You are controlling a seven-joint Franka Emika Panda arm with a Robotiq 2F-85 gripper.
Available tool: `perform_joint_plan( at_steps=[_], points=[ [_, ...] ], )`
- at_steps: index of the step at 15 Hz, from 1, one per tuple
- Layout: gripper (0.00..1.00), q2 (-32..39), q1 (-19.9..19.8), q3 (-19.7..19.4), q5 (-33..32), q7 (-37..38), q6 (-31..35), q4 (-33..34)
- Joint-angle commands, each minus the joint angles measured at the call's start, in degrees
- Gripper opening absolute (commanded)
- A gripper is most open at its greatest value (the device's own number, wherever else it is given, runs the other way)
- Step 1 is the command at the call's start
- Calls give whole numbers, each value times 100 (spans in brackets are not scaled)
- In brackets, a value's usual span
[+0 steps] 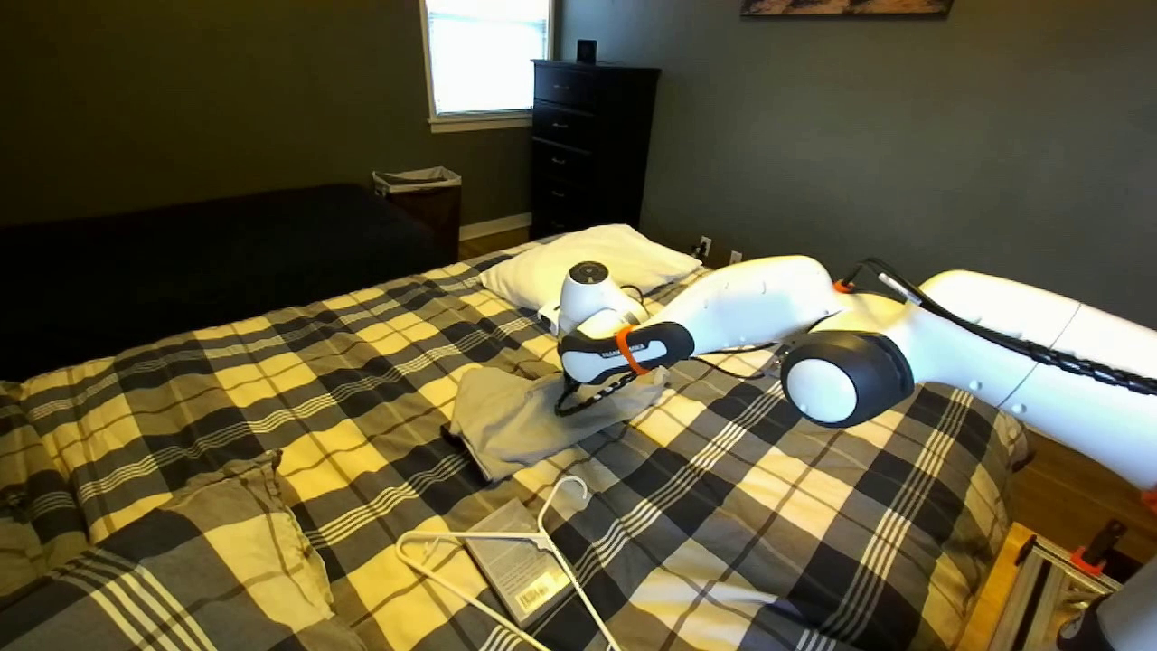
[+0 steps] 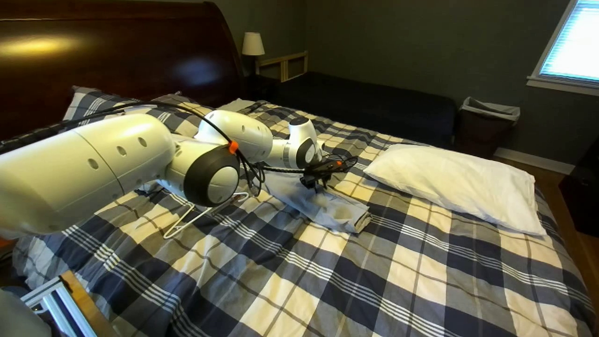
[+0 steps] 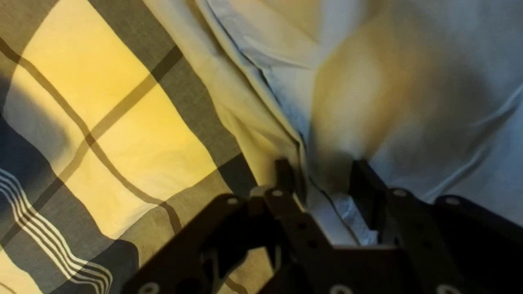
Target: Unfold the cloth on the bed
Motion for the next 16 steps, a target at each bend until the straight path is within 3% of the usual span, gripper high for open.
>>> perform_joint_plan(
  at_steps=[1,3,9,14,16],
  points=[
    [13,-70,68,-180,-77,358,209,-172],
    [1,-105,96,-272,-104,539,350,-229],
    [0,-340,178,-611,-224,963,1258,-683],
    [0,-896,265,-833,-528,843,2799,-1910],
    [0,-1108,159,-591,-735,404,3366,-2418]
  ],
)
